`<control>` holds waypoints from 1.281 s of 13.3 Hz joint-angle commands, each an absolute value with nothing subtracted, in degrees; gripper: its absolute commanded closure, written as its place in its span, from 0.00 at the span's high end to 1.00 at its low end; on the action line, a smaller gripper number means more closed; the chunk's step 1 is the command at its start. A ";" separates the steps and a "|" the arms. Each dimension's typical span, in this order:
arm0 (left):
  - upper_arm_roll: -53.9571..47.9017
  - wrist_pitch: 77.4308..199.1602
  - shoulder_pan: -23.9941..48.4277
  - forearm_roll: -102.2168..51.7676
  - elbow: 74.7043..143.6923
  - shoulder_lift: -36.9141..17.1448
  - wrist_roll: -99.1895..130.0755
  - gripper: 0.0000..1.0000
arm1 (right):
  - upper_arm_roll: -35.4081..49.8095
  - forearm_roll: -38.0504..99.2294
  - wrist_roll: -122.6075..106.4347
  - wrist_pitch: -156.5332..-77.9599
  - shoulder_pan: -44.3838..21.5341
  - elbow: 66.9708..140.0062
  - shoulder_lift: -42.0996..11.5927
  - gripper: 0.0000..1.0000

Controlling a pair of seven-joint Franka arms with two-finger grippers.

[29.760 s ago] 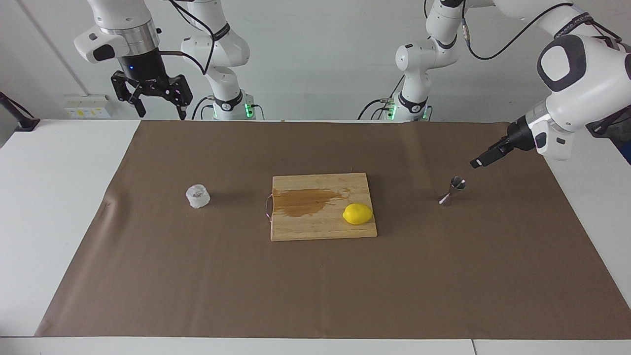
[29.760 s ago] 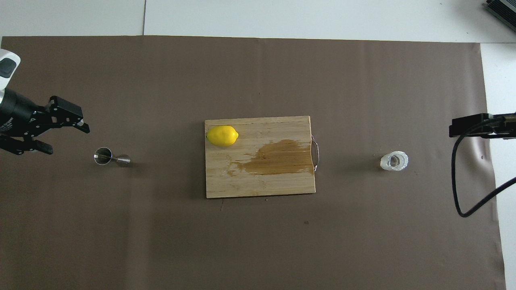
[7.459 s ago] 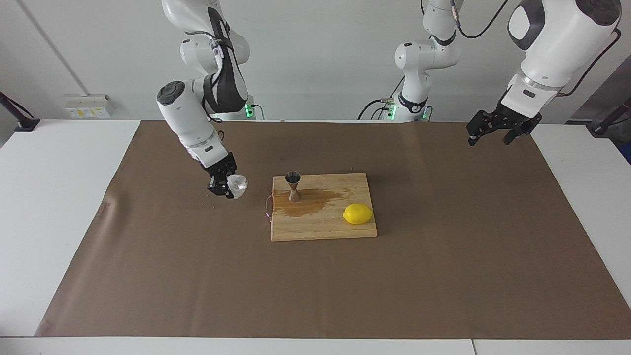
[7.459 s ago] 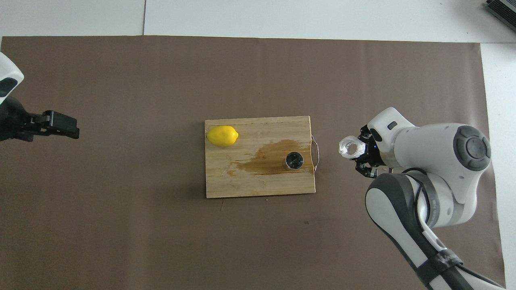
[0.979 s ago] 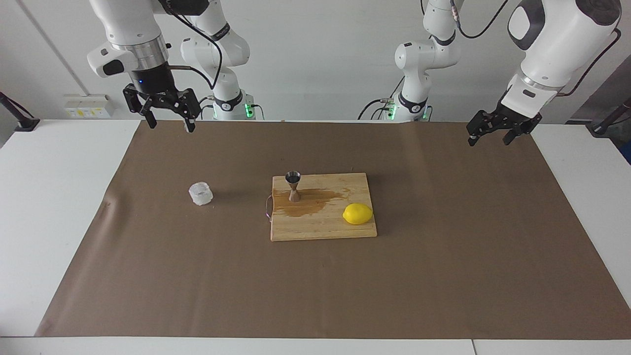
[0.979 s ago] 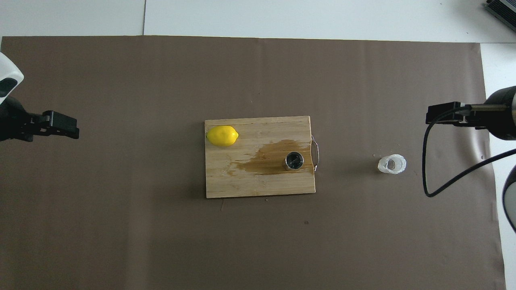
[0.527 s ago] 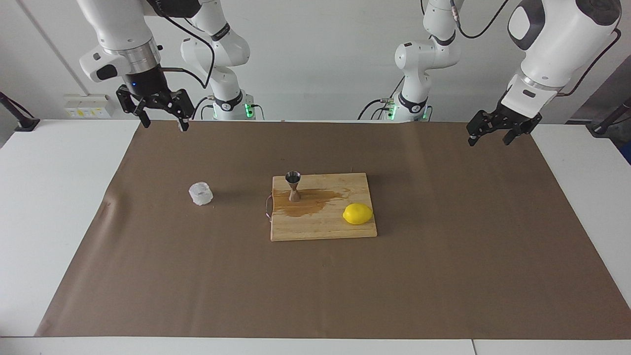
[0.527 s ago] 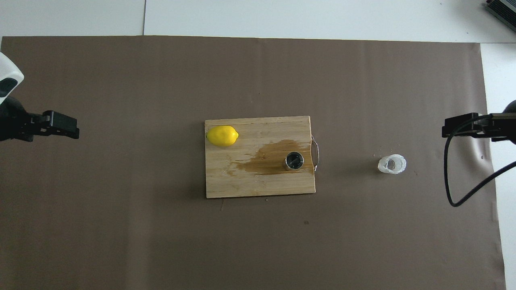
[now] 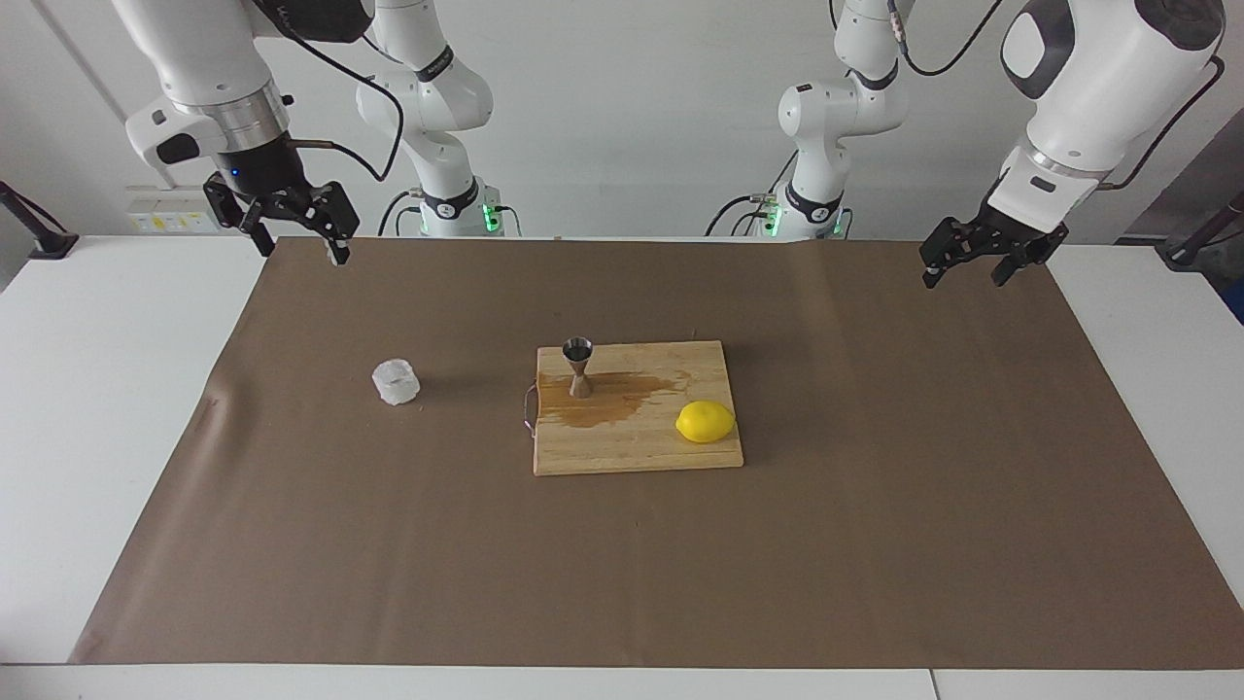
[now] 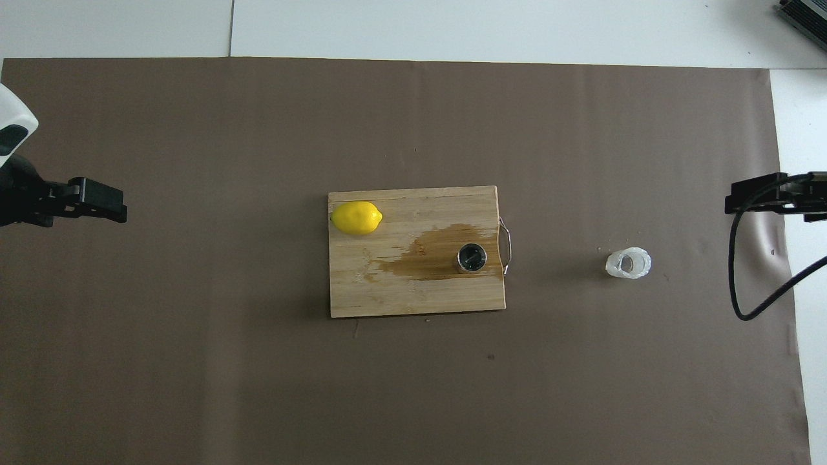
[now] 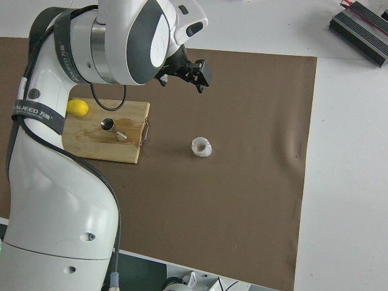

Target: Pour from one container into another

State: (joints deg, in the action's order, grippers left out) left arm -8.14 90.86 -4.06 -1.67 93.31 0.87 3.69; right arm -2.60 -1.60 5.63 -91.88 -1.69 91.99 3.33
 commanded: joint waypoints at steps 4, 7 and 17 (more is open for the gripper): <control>-8.00 91.41 -4.13 -2.29 95.10 2.46 4.22 1.00 | -2.81 -2.29 3.87 -90.44 -1.85 92.89 3.87 1.00; -8.00 91.41 -4.13 -2.29 95.10 2.46 4.22 1.00 | -2.46 -2.29 3.87 -90.35 -1.93 93.69 4.48 1.00; -8.00 91.41 -4.13 -2.29 95.10 2.46 4.22 1.00 | -0.88 -2.11 3.52 -92.55 -2.37 93.78 4.31 1.00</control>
State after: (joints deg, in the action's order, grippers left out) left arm -8.14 90.86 -4.06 -1.67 93.31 0.87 3.69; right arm -0.94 -1.60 4.70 -91.45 -2.15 92.45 3.35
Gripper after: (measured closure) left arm 0.000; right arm 0.000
